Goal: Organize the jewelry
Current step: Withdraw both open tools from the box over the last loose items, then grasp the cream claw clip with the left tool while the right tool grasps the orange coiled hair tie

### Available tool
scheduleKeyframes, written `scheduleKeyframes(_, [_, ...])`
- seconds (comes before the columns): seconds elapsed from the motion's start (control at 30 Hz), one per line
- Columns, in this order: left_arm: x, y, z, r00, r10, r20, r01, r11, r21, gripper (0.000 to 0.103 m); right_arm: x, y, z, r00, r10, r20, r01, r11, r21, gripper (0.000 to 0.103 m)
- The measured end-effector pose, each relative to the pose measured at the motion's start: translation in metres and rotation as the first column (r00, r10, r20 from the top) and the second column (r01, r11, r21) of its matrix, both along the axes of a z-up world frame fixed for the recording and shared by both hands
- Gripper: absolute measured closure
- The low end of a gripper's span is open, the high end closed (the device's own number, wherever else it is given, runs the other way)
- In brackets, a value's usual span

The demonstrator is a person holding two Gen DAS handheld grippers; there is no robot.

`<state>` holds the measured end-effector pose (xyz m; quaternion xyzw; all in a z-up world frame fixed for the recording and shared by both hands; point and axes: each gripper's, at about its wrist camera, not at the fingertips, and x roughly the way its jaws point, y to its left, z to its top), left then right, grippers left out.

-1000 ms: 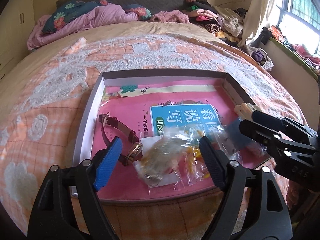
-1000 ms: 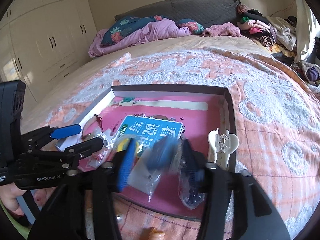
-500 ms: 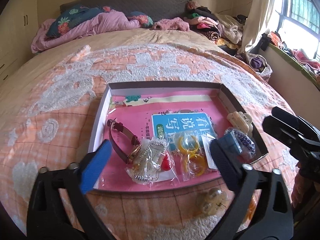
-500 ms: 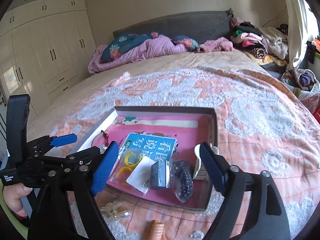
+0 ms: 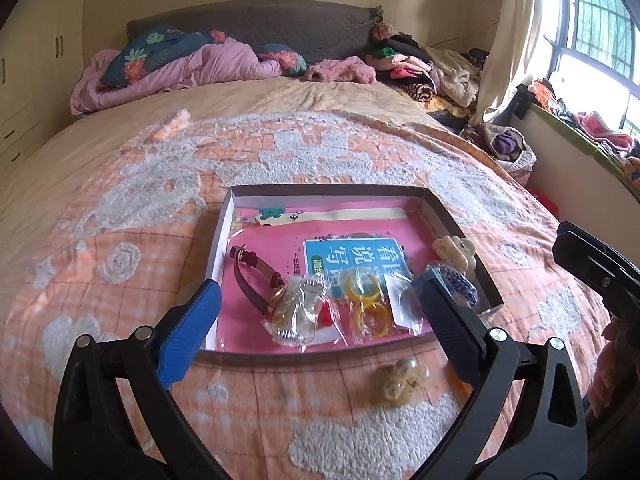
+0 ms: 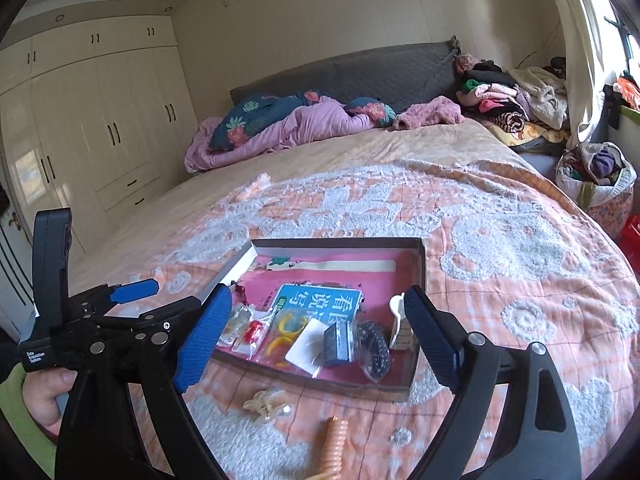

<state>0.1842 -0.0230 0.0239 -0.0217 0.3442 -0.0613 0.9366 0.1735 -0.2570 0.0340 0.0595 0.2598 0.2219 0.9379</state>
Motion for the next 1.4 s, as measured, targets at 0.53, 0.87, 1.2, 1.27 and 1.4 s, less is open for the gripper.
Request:
scheduleKeyframes(0.53, [-0.030,-0.014,-0.021,0.998,-0.048,-0.050,0.050,0.998,0.029,0.010,-0.040,-0.010,-0.037,0.994,-0.031,-0.109,0.024,0.998,-0.066,0.016])
scheduleKeyframes(0.87, [-0.033,-0.026,-0.049,0.991,-0.072,-0.111,0.078,0.995,0.055,0.010,-0.044,0.004,-0.093,0.967,-0.025,-0.253,-0.017,0.987,-0.162,0.030])
scheduleKeyframes(1.2, [-0.027,-0.034,-0.074,0.982,-0.090,-0.166,0.103,0.992,0.067,0.010,-0.028,0.018,-0.135,0.936,-0.025,-0.351,-0.053,0.976,-0.211,0.070])
scheduleKeyframes(1.27, [-0.027,-0.038,-0.077,0.978,-0.109,-0.178,0.122,0.991,0.063,0.010,-0.028,0.017,-0.137,0.938,-0.025,-0.347,-0.054,0.975,-0.216,0.081])
scheduleKeyframes(1.4, [-0.025,-0.050,-0.084,0.968,-0.155,-0.197,0.168,0.985,0.052,0.010,-0.030,0.006,-0.131,0.941,-0.050,-0.336,-0.018,0.980,-0.197,0.082])
